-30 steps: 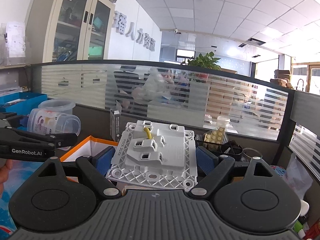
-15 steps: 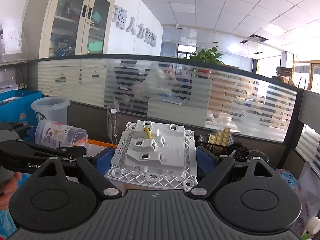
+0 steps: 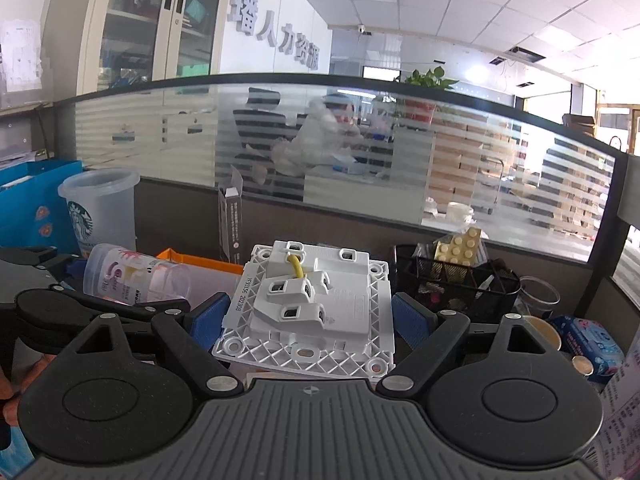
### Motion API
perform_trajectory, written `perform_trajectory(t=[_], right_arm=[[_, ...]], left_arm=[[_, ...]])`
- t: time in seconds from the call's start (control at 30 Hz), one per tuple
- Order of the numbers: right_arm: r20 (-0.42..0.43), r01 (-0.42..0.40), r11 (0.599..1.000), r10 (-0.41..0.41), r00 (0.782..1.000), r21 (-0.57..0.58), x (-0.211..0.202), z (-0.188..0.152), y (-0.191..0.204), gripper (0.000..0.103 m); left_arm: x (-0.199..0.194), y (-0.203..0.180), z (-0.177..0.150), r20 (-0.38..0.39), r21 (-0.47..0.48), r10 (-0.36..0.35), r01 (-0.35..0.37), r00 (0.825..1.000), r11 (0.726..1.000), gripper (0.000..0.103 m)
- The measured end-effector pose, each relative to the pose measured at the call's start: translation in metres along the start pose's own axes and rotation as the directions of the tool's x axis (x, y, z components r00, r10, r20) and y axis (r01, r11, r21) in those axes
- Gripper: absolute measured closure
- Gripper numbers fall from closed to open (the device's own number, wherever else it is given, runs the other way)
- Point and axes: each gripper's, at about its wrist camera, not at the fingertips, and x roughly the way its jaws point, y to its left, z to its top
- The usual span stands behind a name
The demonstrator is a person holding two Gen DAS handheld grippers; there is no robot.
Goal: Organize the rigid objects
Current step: 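Lower the socket panel and cylinder over the orange box beside the paper cup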
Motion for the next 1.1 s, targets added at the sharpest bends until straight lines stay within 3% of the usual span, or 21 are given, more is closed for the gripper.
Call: perform_trajectory(t=[1.1], right_arm=[[-0.127,-0.002,0.998,0.009,0.992,0.056,0.055,-0.034,-0.021,0.017]], left_arm=[[0.055,-0.003,-0.015,-0.107,0.004,0.001,0.000,0.994,1.000,0.010]])
